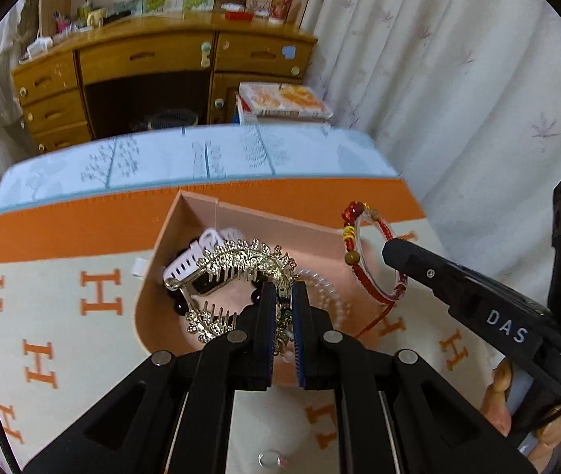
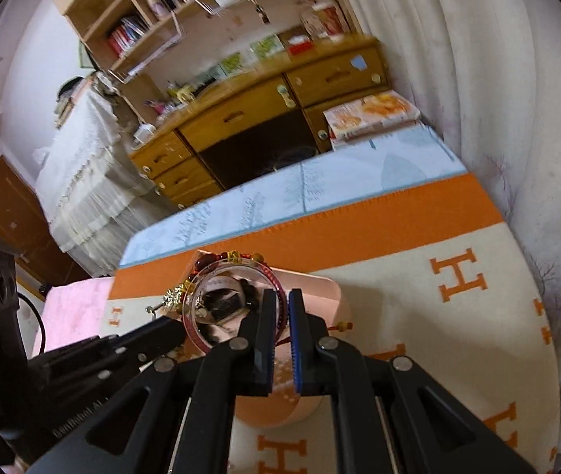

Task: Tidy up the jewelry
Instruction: 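Carry both pieces into the pink tray and open both tools, then withdraw both open tools from the pink tray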

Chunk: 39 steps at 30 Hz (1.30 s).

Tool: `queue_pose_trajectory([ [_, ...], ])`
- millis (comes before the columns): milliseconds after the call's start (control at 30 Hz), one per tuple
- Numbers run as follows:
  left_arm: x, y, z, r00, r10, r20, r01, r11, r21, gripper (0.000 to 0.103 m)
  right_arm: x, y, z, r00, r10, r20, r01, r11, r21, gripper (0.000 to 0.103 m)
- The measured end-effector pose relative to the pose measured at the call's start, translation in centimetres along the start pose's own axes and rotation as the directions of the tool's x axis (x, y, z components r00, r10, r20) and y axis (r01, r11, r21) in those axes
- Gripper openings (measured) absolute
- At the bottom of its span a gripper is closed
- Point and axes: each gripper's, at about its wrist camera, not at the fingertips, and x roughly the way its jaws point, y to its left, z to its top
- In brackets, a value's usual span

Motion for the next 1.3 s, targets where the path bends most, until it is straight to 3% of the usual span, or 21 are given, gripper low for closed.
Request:
queue_pose_trajectory([
  [133,1.5,0.7,-0.6,0.999,-0.006,-0.032,0.006,1.000,-0.010,0.007,1.9,0.0,-0.7,0.999,-0.007,-0.051,0.007,1.000,-0.002,0.006],
  [267,0.5,0.7,-1.3,1.000,0.018,-0.008,-0.018,1.000,0.009,0.023,2.7,0.1,-1.1,0.996,-0.013,-0.084,0.012,1.000,-0.007,0.008],
  [433,-1.9,1.5,-2.2,0.999,0.051,0.018,-0.051,0.999,0.003,0.030,2.7,0.3,-1.2,0.996,-0.011,-0.091,0.011,1.000,0.002,0.009],
  [500,-3.1,1.6,-3.0,0.997,0.069,0.037,-0.069,0.998,0.002,0.048,2.4,0.4,-1.4,0.996,-0.002,-0.093,0.003,1.000,0.009,0.009],
  [567,-4.5,1.7,-3.8,0.993,0.098,0.067,-0.099,0.995,0.010,0.055,1.7,0.7,-1.8,0.996,-0.005,-0.086,0.006,1.000,0.001,0.009],
  [767,-8.6,2.6,-6.4,0.982,0.150,0.114,-0.150,0.989,-0.004,0.055,-1.5,2.3,-3.8,0.998,0.020,-0.058,-0.023,0.999,-0.042,0.009],
  [967,-11.7,4.2,-9.6,0.976,0.169,0.135,-0.160,0.984,-0.078,0.055,-5.0,4.0,-7.2,0.998,0.054,-0.038,-0.057,0.995,-0.085,0.009],
  [1300,-13.9,4.6,-15.4,0.975,0.177,0.131,-0.160,0.978,-0.131,0.055,-8.6,5.6,-13.2,0.994,0.094,-0.056,-0.102,0.982,-0.161,0.009],
])
